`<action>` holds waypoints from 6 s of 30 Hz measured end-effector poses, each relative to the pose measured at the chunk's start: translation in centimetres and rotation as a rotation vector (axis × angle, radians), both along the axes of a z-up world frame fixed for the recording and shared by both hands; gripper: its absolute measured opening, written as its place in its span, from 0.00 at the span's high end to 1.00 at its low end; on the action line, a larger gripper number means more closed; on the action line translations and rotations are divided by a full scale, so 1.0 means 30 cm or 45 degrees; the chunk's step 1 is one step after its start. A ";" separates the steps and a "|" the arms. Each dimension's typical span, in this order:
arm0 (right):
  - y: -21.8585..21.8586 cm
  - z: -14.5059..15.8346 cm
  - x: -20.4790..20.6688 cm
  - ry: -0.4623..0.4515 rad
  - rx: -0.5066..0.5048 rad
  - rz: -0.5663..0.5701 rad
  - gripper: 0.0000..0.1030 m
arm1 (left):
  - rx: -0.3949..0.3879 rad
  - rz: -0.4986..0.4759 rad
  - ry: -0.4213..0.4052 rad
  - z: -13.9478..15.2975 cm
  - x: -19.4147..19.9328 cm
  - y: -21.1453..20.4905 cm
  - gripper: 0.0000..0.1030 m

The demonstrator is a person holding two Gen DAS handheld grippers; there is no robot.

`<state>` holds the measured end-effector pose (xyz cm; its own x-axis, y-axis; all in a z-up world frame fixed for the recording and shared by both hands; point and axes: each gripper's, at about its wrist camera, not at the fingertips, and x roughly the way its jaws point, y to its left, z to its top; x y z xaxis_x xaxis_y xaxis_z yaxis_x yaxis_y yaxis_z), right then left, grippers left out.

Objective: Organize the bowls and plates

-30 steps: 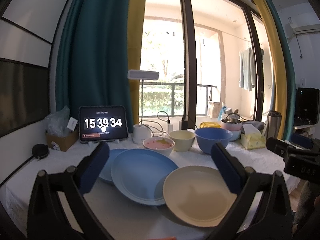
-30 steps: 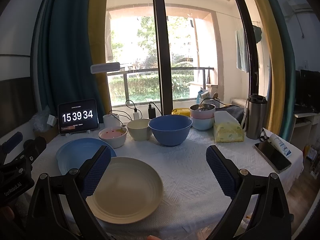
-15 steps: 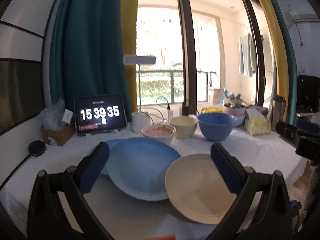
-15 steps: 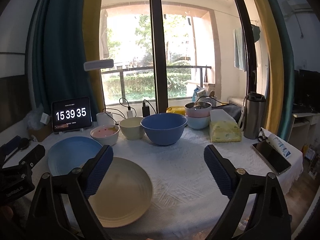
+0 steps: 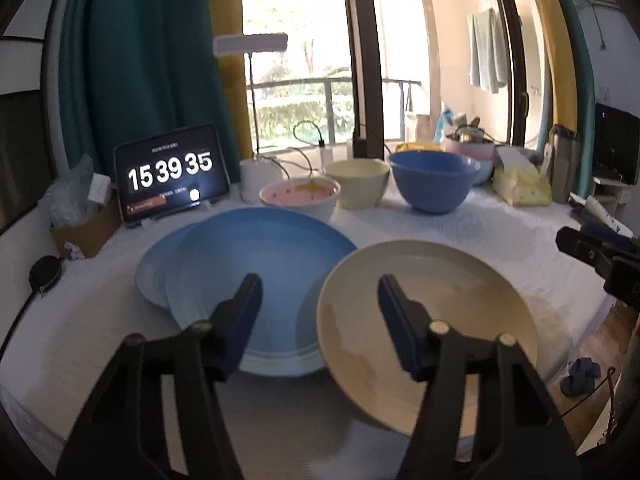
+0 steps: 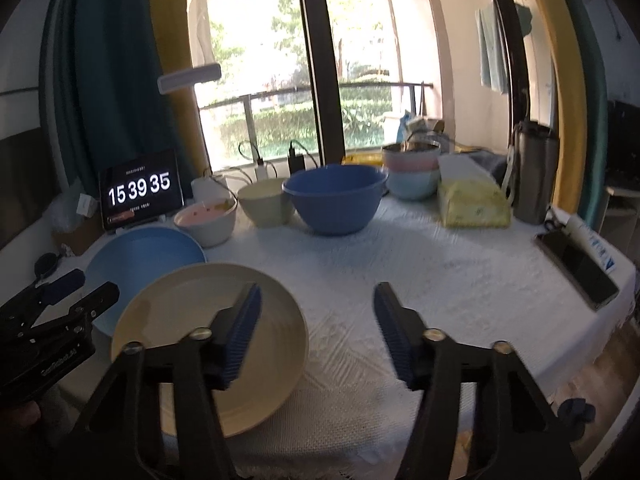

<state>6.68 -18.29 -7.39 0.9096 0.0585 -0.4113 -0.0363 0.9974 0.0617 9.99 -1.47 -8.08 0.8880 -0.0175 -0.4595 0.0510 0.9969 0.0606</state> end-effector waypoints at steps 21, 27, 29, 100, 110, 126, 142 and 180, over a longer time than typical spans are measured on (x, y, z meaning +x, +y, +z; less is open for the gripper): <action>0.008 -0.154 0.096 0.200 0.093 0.059 0.68 | -0.003 -0.033 0.174 -0.106 0.082 -0.035 0.63; 0.023 -0.184 0.112 0.244 0.119 0.081 0.79 | -0.004 -0.030 0.186 -0.111 0.087 -0.034 0.68; 0.025 -0.188 0.113 0.243 0.116 0.077 0.79 | -0.002 -0.027 0.183 -0.112 0.087 -0.034 0.69; -0.191 -0.059 0.215 0.087 0.059 -0.201 0.74 | -0.154 -0.187 0.190 -0.003 0.258 -0.166 0.59; -0.084 -0.002 0.215 0.050 0.023 -0.106 0.73 | -0.196 -0.124 0.111 0.053 0.218 -0.070 0.59; 0.095 0.007 0.268 0.058 -0.022 0.043 0.73 | -0.248 0.053 0.075 0.050 0.190 0.145 0.58; 0.261 0.005 0.327 0.074 -0.050 0.178 0.73 | -0.245 0.234 0.010 0.046 0.147 0.325 0.58; 0.442 -0.115 0.470 0.296 -0.046 0.311 0.58 | -0.262 0.387 0.167 -0.096 0.201 0.471 0.58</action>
<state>20.77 -5.01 -10.83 0.7521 0.2448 -0.6119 -0.2637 0.9627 0.0610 16.03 12.65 -10.96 0.8008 0.1336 -0.5838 -0.2543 0.9584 -0.1295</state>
